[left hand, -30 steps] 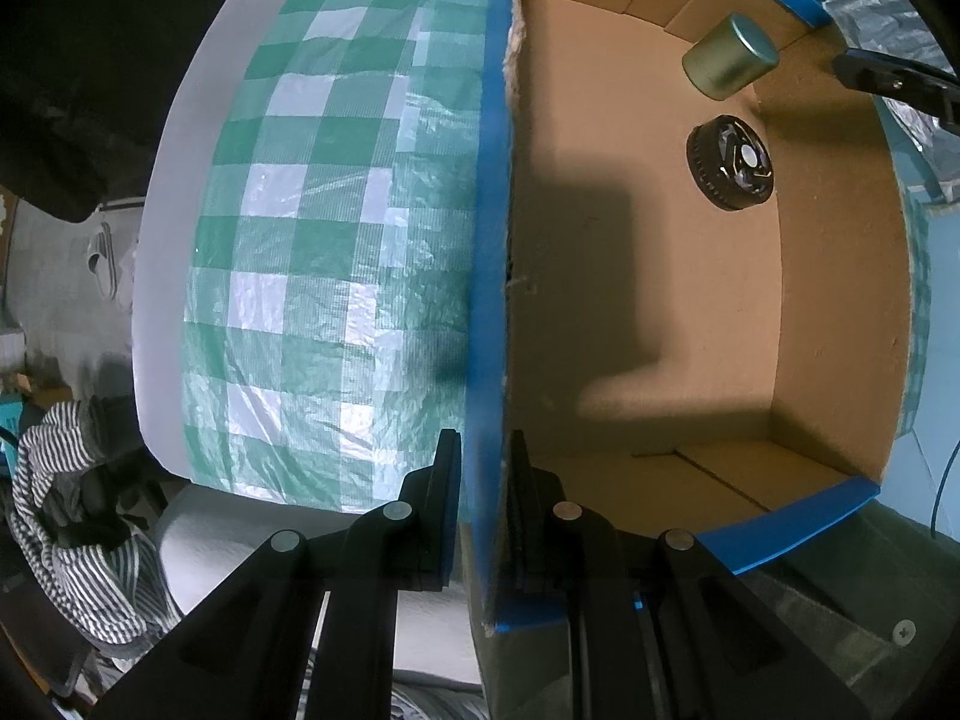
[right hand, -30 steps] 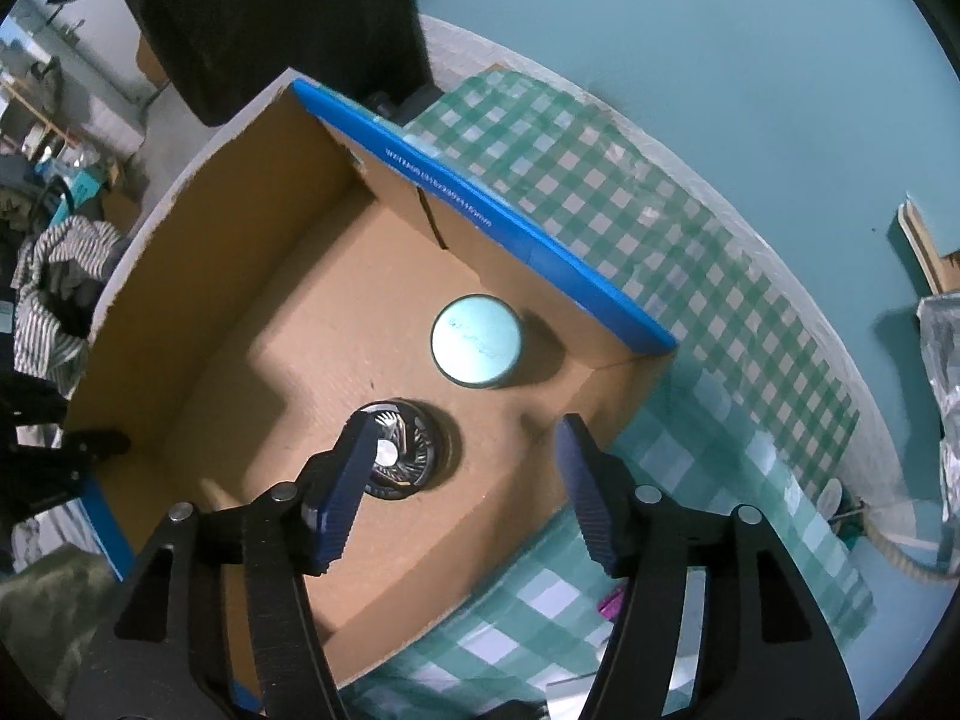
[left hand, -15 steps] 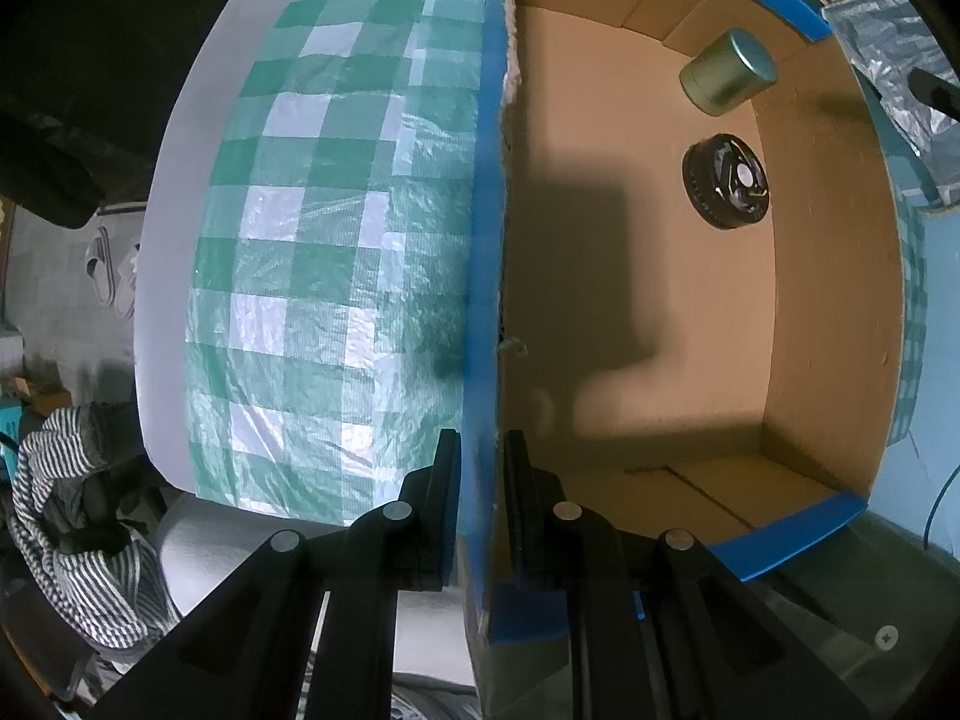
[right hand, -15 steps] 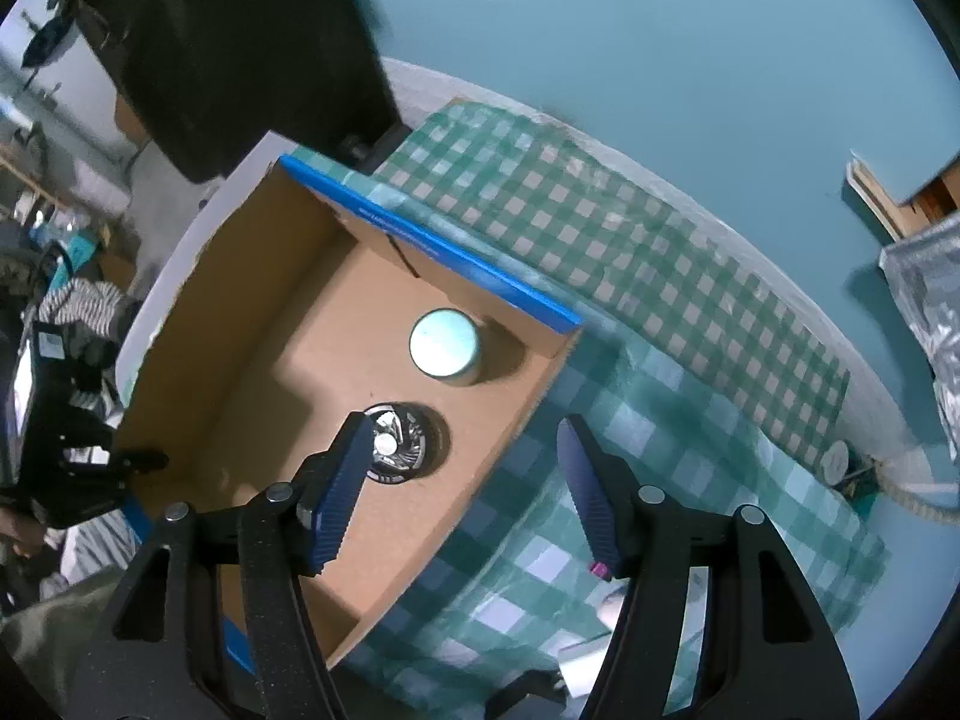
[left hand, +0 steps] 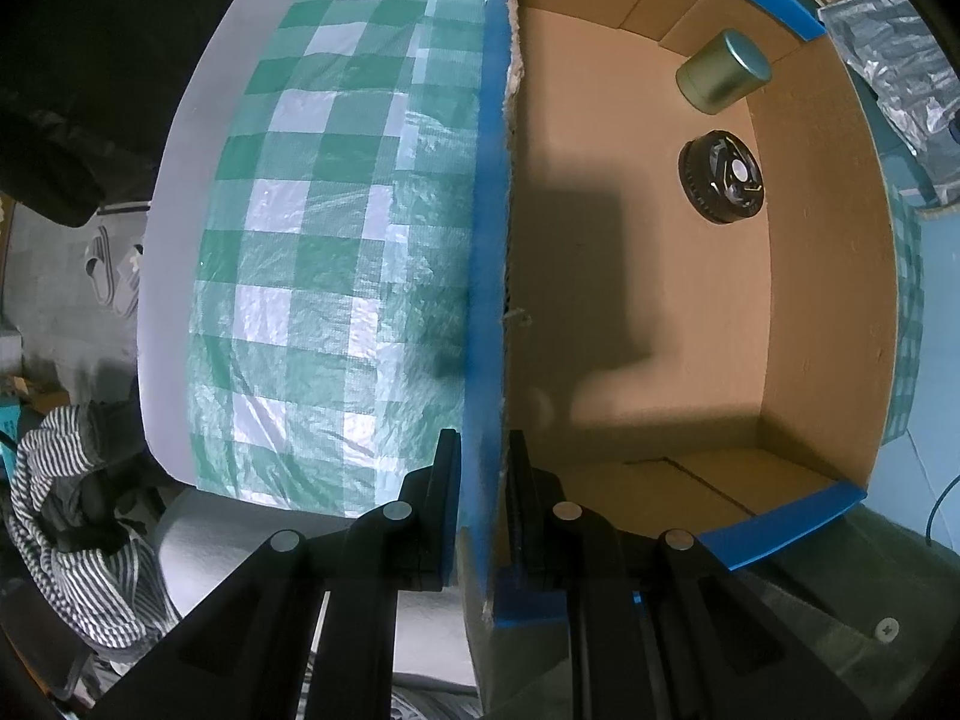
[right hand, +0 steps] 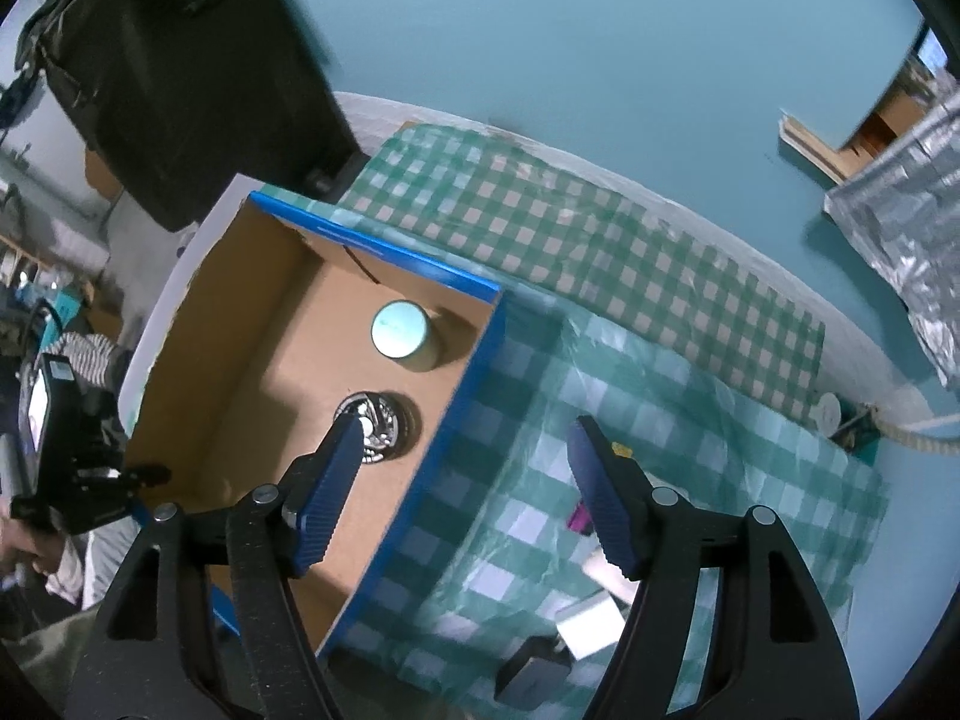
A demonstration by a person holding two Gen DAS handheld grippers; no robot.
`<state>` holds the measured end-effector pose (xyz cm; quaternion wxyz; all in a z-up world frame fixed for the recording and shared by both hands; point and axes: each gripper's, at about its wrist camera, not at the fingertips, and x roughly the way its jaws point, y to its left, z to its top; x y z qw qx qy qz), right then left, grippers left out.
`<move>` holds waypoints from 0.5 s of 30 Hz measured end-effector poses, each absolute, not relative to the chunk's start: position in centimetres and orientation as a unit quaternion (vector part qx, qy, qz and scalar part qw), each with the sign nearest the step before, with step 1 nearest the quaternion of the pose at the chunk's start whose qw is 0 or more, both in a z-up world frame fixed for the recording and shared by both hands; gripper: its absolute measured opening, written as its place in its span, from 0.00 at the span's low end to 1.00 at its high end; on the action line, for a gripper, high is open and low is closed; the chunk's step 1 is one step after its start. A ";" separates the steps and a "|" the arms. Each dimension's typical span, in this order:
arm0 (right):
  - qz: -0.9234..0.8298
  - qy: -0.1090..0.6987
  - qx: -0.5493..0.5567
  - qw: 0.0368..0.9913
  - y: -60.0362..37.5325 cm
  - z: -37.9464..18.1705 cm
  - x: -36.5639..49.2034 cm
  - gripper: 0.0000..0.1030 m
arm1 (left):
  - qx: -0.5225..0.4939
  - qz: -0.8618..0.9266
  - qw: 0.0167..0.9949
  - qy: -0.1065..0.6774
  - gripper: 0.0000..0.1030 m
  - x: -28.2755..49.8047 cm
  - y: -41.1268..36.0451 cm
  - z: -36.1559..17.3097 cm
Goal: Organize rigid objects
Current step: 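Move the right gripper back over the remaining items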
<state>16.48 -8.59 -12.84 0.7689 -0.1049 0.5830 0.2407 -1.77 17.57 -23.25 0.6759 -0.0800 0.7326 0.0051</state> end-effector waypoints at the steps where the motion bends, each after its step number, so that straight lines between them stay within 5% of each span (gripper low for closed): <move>1: 0.237 0.584 -0.103 0.770 -8.9 -12.8 16.3 0.69 | -0.080 0.005 0.676 0.733 0.13 -1.7 17.6 -23.3; 15: 0.150 0.614 -0.038 0.774 -16.9 -13.7 12.8 0.70 | -0.072 -0.004 0.676 0.733 0.13 -1.6 16.7 -23.3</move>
